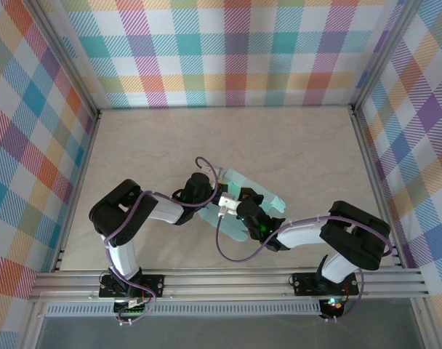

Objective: Fold the paper box

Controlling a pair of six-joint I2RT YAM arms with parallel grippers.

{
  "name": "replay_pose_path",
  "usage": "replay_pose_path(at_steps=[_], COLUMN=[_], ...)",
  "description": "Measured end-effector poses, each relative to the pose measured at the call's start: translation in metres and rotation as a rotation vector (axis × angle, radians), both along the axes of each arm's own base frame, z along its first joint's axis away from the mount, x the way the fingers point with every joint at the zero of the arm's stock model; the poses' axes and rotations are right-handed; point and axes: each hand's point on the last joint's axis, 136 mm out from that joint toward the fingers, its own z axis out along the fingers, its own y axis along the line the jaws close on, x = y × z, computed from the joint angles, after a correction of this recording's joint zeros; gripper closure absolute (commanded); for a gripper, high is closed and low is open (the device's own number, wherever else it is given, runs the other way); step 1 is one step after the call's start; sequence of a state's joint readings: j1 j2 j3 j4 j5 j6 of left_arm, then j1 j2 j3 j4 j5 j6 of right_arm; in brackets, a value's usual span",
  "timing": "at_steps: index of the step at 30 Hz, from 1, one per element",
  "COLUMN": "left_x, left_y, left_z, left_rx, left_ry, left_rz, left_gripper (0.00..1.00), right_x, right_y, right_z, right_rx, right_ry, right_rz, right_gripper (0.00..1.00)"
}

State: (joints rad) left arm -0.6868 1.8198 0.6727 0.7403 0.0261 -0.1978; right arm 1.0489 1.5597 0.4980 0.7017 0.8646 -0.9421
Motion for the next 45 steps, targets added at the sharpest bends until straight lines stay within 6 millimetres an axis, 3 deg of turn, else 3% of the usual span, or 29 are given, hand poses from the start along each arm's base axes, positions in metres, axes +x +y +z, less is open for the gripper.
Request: replay_pose_path(at_steps=[6, 14, 27, 41, 45], left_x=[0.003, 0.004, 0.004, 0.017, 0.020], left_y=[-0.002, -0.003, -0.002, 0.000, -0.002], left_z=[0.001, 0.001, 0.001, 0.011, 0.017], left_rx=[-0.005, 0.000, -0.004, -0.068, -0.082], left_ry=[-0.004, -0.004, 0.003, 0.036, 0.030], left_rz=[0.002, 0.000, -0.002, 0.016, 0.013], left_gripper=[1.00, 1.00, 1.00, 1.00, 1.00], right_x=[0.000, 0.000, -0.001, -0.002, 0.022], right_y=[0.001, 0.001, -0.007, -0.003, -0.029], right_z=[0.000, 0.001, 0.020, 0.073, 0.095], right_rx=[0.010, 0.025, 0.178, 0.410, 0.596], right_ry=[0.002, 0.006, 0.094, 0.200, 0.276], right_rz=[-0.001, -0.007, -0.047, -0.046, -0.177], right_gripper=[1.00, 1.00, 0.39, 0.27, 0.27])
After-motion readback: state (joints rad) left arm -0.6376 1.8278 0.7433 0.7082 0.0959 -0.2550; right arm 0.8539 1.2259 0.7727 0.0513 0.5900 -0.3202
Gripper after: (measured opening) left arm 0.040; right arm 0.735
